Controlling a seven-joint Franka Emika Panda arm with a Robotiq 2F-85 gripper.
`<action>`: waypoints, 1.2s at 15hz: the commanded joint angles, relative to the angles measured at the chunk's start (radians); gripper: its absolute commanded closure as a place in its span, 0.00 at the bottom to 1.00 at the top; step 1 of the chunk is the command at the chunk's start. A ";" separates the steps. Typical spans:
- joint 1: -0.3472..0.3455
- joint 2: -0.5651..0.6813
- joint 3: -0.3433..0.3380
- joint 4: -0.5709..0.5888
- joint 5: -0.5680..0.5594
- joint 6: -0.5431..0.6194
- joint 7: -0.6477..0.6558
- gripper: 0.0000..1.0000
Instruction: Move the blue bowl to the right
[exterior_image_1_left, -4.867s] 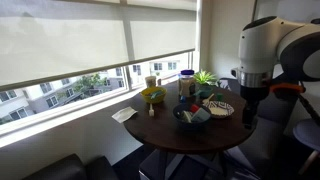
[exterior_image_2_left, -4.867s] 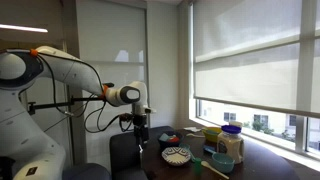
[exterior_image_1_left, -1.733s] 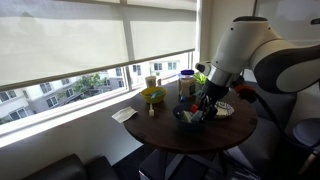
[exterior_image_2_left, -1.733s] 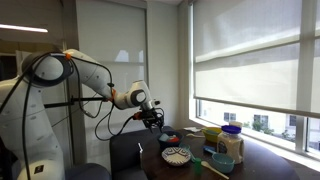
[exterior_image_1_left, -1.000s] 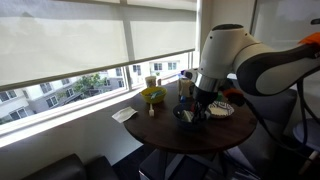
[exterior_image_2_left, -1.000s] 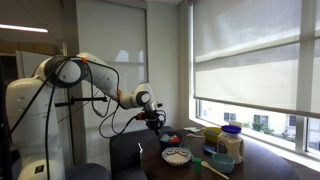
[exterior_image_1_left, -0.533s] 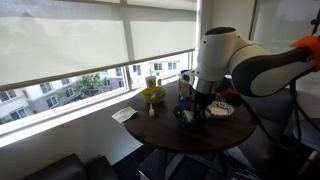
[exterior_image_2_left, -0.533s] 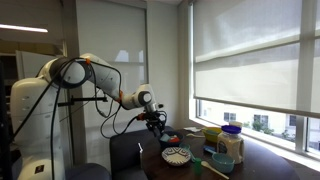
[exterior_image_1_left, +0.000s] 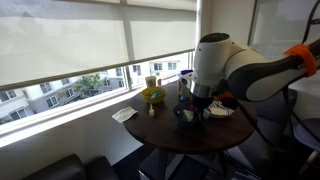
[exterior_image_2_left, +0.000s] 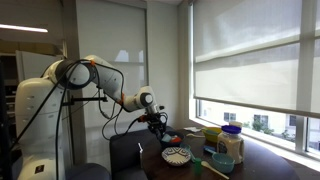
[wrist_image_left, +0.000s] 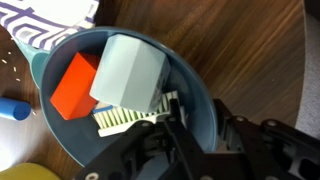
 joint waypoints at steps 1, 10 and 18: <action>0.008 0.003 -0.008 0.003 0.001 -0.002 0.000 0.69; 0.028 -0.037 0.010 0.016 -0.080 -0.069 0.032 0.98; 0.082 0.024 0.062 0.112 -0.207 -0.381 0.032 0.99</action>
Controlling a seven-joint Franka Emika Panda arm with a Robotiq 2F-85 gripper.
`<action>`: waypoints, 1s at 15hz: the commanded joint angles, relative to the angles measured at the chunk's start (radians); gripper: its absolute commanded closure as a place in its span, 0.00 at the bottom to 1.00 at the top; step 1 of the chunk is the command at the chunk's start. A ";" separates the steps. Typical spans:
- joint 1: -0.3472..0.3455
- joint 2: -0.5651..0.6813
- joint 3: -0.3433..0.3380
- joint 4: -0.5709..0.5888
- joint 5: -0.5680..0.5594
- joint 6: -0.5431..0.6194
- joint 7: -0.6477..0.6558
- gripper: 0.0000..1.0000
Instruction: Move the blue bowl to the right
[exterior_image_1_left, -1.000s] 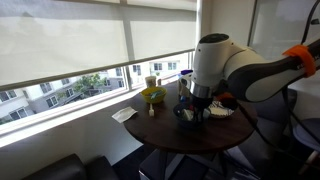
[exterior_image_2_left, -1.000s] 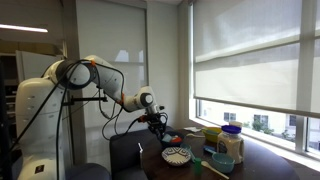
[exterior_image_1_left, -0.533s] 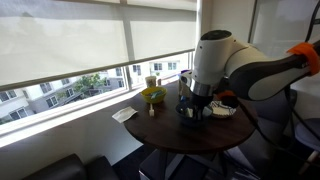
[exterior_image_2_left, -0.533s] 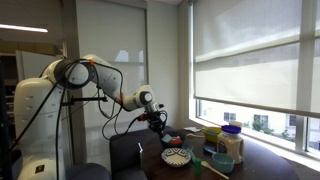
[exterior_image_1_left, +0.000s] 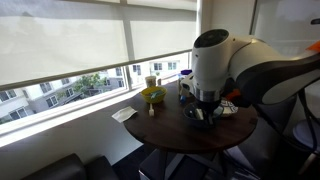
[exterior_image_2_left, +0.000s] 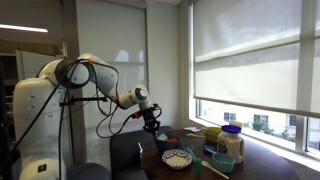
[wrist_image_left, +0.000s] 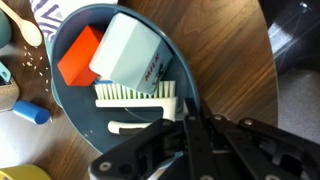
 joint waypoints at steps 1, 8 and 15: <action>0.030 0.047 0.018 0.072 -0.107 -0.095 0.046 0.99; 0.032 0.002 0.012 0.025 -0.102 -0.042 0.124 0.99; 0.017 -0.161 0.016 -0.100 -0.119 -0.042 0.426 0.99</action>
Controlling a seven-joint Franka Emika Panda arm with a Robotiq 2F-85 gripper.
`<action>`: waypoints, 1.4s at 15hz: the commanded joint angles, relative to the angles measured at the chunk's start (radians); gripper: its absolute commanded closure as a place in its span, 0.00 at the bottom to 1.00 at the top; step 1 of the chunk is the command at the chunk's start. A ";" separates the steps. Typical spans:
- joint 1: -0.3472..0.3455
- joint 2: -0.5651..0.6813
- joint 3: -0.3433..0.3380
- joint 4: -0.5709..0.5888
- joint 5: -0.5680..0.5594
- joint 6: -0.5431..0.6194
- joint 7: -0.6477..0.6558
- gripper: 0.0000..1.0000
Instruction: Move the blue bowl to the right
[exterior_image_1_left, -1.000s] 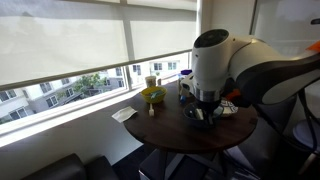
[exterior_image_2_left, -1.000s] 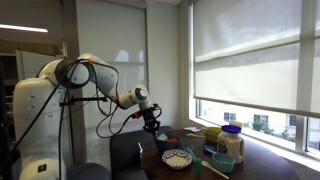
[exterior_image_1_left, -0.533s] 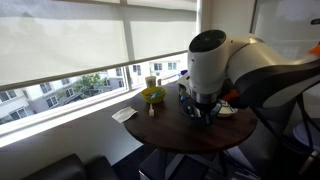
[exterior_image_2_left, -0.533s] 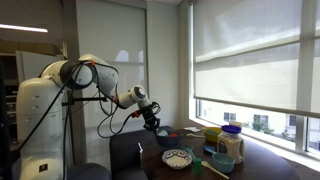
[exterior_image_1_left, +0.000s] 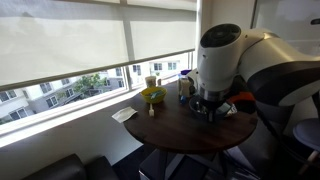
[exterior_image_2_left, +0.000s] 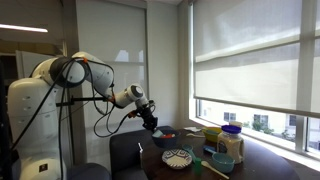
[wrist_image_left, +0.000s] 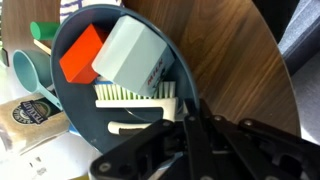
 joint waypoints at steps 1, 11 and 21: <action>-0.014 -0.133 0.000 -0.095 -0.020 0.017 0.135 0.99; -0.071 -0.187 -0.027 -0.128 0.017 0.031 0.143 0.99; -0.228 -0.371 -0.172 -0.223 0.030 0.061 0.064 0.99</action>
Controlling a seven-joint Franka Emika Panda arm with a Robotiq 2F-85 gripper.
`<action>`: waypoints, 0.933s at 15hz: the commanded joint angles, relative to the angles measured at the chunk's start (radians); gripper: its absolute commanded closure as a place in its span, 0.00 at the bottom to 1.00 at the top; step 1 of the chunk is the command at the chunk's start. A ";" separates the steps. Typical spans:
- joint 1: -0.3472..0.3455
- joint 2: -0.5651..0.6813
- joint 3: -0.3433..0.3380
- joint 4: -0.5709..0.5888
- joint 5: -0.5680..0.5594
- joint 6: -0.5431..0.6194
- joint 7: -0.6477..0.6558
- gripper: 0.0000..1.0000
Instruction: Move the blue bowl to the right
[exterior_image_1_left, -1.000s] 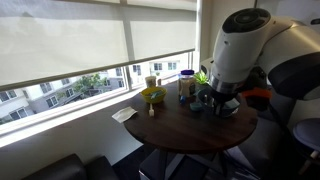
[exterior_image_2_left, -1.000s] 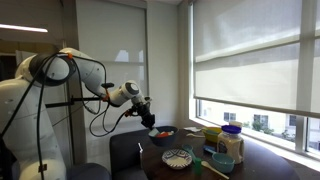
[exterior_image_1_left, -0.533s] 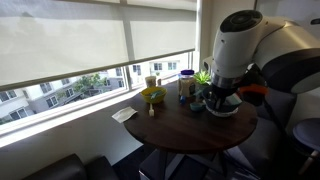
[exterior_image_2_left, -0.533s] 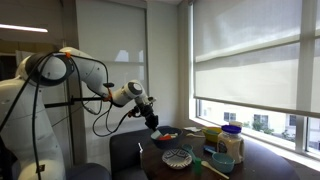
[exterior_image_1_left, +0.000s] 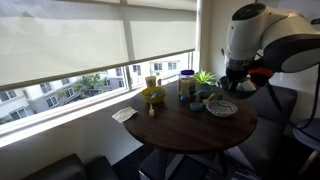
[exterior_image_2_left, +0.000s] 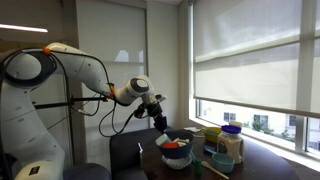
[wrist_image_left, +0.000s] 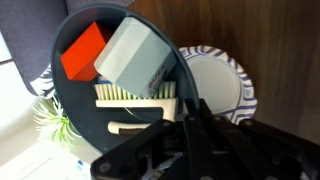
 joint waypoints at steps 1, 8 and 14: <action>-0.040 -0.117 -0.068 -0.061 0.041 0.073 -0.098 0.99; -0.089 -0.055 -0.048 -0.026 0.006 0.008 -0.043 0.99; -0.219 -0.061 -0.183 -0.072 -0.192 0.188 -0.165 0.99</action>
